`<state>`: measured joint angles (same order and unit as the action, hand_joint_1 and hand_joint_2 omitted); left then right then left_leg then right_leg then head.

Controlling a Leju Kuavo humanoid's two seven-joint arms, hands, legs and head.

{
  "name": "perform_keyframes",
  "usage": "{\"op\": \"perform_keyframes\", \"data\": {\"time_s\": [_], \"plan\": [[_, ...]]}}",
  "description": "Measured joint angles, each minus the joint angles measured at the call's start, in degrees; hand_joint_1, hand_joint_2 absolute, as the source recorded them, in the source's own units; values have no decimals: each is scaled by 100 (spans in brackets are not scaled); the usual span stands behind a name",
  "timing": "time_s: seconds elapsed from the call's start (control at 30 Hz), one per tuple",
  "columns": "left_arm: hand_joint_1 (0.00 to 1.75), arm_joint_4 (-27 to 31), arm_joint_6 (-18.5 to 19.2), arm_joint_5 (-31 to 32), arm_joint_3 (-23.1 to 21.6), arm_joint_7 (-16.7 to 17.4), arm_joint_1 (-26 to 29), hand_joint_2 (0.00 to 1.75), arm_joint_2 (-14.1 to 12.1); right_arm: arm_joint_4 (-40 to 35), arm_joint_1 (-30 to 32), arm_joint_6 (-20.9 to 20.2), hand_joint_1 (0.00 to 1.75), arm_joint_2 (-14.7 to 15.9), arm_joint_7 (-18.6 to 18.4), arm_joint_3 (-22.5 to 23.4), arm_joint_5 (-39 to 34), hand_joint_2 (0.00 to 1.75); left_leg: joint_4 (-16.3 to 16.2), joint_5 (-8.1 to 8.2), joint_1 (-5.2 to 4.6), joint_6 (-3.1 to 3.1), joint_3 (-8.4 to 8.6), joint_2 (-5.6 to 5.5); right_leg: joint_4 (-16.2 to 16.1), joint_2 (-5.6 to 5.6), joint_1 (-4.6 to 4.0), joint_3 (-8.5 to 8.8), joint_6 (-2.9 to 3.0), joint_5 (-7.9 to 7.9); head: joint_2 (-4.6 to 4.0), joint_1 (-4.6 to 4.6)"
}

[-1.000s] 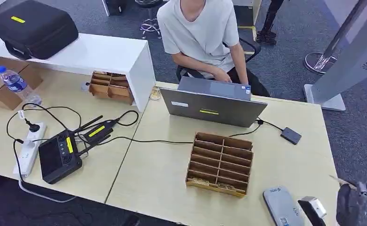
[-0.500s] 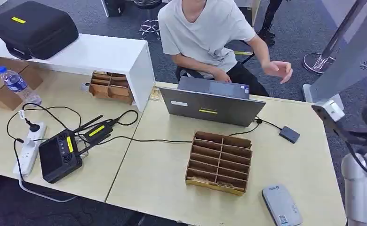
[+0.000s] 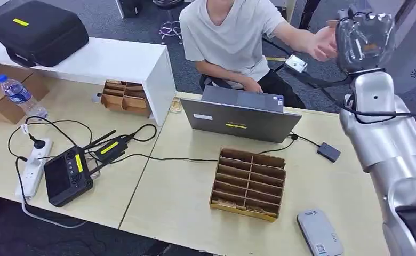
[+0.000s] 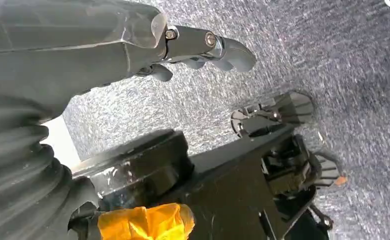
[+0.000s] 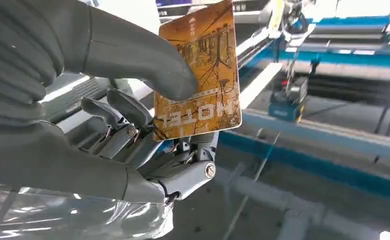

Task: Pass the card to the sensor for recognition and then transmit it.

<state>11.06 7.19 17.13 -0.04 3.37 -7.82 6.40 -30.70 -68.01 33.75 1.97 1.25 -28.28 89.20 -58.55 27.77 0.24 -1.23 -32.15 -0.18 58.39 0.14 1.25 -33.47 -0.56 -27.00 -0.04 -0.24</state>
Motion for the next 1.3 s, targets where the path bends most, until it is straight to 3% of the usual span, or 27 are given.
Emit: {"op": "perform_keyframes", "data": {"time_s": [0.07, 0.1, 0.27, 0.7, 0.8, 0.97, 1.3], "plan": [[0, 0, 17, 2, -4, 0, -3, 175, 5, 191, -75, -4, 175, -86, -33, -86, -7, 175, 0, 0, 0, 0, -3, -2, -2, -2, 0, -1, 0, 0, 0, 0], [0, -2, 28, 2, -6, 0, -3, 175, 4, 282, -99, 2, 0, -120, -40, -125, -26, 175, 0, 0, -1, 0, -4, -1, -2, -2, 0, -1, 0, 0, 0, 2], [0, 0, 238, 114, -79, -50, -14, 175, 2, 565, -148, 46, 0, -234, 39, -254, -112, 175, -5, 0, -2, 0, -8, -2, -6, -5, 1, -1, -1, 1, 0, 2], [0, 0, 59, -11, -87, -2, -25, 175, 4, 735, 4, 289, 0, -232, 354, -341, -484, 175, -9, 1, -1, 0, -7, -3, -7, -3, 0, -7, -1, 1, 0, 2], [0, 0, 35, -59, -87, -2, -3, 175, 2, 282, 476, 306, 0, -70, 625, -328, -888, 175, -9, 1, -1, 0, -8, -9, -10, -9, -1, -6, -1, 1, 0, 2], [0, -2, -50, -164, -77, -44, 64, 175, 2, -1169, 1828, 317, 0, 353, 898, -64, -1460, 175, -9, 6, -1, 7, -13, -17, -16, -20, -2, -4, -3, 0, 0, 0], [0, -2, -184, -297, 59, -118, 204, 175, 0, -4177, 4581, 319, 0, 1171, 791, 542, -1657, 175, -8, 15, 0, 12, -33, -30, -26, -29, -2, -15, -5, -9, 0, 2]]}}
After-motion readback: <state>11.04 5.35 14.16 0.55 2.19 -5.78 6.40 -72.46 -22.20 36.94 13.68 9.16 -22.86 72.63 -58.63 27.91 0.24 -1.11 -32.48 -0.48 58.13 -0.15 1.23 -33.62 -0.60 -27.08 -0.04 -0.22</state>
